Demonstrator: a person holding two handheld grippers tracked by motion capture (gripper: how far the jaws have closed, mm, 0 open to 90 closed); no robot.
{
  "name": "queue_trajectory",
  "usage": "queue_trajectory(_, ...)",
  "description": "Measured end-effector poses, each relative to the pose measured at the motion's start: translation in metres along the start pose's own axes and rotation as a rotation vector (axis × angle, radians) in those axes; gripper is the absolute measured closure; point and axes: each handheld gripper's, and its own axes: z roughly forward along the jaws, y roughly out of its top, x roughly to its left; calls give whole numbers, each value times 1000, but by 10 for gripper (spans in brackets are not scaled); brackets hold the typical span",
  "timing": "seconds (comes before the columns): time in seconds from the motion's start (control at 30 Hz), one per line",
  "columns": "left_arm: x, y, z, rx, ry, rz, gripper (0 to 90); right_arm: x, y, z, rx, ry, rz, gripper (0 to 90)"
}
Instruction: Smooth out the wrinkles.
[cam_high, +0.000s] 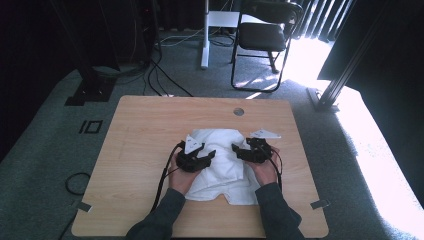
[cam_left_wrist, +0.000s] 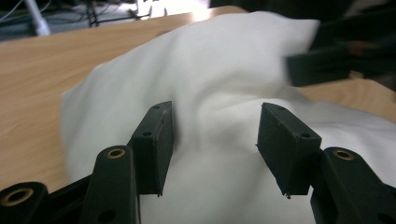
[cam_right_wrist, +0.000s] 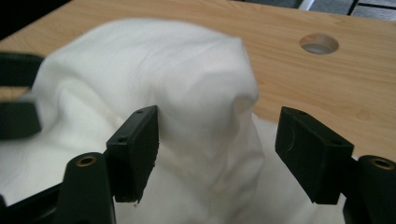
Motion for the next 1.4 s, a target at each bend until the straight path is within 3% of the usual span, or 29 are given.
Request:
queue_trajectory(0.07,-9,1,3,8,-38,56,474,-3,4,5,-15,14,12,377)
queue_trajectory(0.13,-20,-2,10,48,-102,112,487,-4,8,11,-5,57,7,433)
queue_trajectory(0.17,-26,-4,15,78,-119,151,486,-5,10,14,0,39,-4,469)
queue_trajectory(0.23,-34,-13,26,136,-159,169,474,-8,14,20,12,29,12,575)
queue_trajectory(0.33,-32,-26,37,150,-219,97,487,-16,16,29,42,-2,54,580)
queue_trajectory(0.4,-31,-29,38,155,-255,81,504,-22,15,35,67,-18,73,578)
queue_trajectory(0.53,-37,-34,41,199,-312,122,506,-34,6,47,122,-34,153,538)
queue_trajectory(0.67,-36,-37,42,177,-329,111,501,-44,-3,57,183,-82,197,446)
queue_trajectory(0.73,-35,-37,41,170,-330,107,499,-47,-5,55,203,-99,200,418)
queue_trajectory(0.8,-36,-37,41,167,-332,107,488,-45,-5,46,209,-130,167,406)
queue_trajectory(0.9,-36,-37,41,155,-335,102,471,-42,-7,25,198,-166,135,451)
queue_trajectory(1.0,-36,-35,39,135,-329,102,455,-35,-11,3,129,-135,138,452)
queue_trajectory(1.1,-34,-34,38,127,-338,89,448,-24,-16,-15,53,-31,167,415)
queue_trajectory(1.17,-34,-34,36,117,-341,87,446,-15,-20,-18,52,45,166,396)
queue_trajectory(1.2,-34,-34,35,110,-344,85,436,-11,-22,-17,65,61,166,381)
queue_trajectory(1.4,-25,-30,6,24,-336,63,436,-7,-28,6,148,97,190,314)
